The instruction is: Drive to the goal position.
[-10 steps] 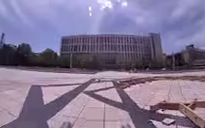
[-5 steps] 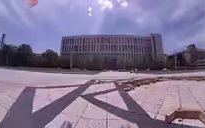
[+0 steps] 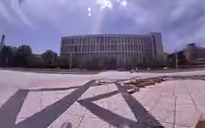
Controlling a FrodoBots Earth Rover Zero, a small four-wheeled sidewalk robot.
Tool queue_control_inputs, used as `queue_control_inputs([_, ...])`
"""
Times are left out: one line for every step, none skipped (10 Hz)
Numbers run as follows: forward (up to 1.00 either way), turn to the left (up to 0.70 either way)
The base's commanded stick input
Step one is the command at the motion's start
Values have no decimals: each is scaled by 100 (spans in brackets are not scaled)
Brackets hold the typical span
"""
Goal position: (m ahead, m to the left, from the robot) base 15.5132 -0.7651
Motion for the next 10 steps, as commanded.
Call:
queue_control_inputs([70,0])
queue_control_inputs([70,0])
queue_control_inputs([70,0])
queue_control_inputs([70,0])
queue_control_inputs([70,0])
queue_control_inputs([70,0])
queue_control_inputs([70,0])
queue_control_inputs([70,-16])
queue_control_inputs([70,-27])
queue_control_inputs([70,-32])
